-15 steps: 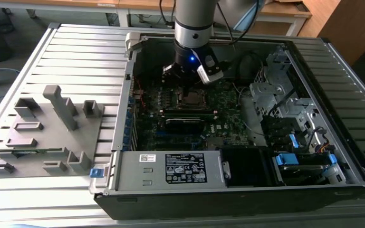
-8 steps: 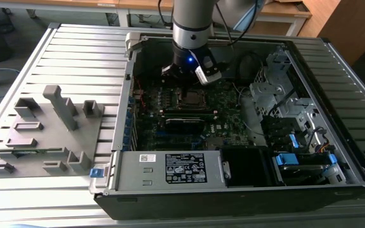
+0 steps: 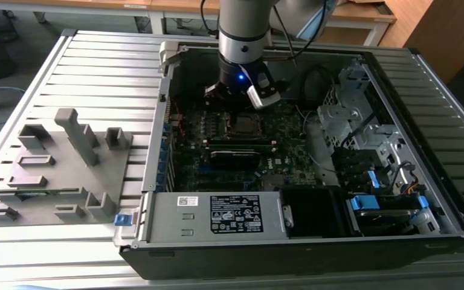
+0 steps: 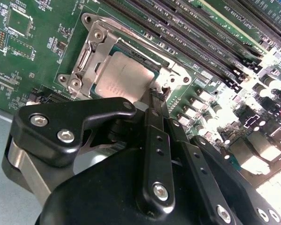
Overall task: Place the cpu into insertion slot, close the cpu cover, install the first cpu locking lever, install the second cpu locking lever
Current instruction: 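Close the cpu cover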
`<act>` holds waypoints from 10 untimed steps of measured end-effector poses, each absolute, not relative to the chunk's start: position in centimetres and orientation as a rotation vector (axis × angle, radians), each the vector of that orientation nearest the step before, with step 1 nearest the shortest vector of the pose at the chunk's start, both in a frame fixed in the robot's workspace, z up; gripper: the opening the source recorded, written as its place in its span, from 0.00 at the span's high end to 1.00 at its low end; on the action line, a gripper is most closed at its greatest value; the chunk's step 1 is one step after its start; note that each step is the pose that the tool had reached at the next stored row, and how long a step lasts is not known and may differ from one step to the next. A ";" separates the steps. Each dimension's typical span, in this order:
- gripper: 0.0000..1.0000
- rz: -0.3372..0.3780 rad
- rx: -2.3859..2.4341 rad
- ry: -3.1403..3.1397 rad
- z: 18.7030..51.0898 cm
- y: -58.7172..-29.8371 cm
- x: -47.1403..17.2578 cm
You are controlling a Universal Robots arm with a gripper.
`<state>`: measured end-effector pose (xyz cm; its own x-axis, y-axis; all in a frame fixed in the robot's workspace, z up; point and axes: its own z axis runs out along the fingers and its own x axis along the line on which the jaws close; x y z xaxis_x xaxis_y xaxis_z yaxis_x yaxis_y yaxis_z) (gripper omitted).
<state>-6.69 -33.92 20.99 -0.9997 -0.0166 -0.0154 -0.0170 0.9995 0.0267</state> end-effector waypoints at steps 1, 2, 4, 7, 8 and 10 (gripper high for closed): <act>0.90 0.042 -0.024 3.126 21.0 -33.9 -6.7; 0.90 0.042 -0.021 3.126 21.0 -33.9 -6.7; 0.90 0.042 -0.014 3.126 20.9 -33.9 -6.8; 0.90 0.042 -0.001 3.126 20.8 -33.9 -6.8; 0.90 0.042 0.003 3.126 20.7 -33.9 -6.9; 0.90 0.041 0.004 3.126 20.7 -33.9 -6.9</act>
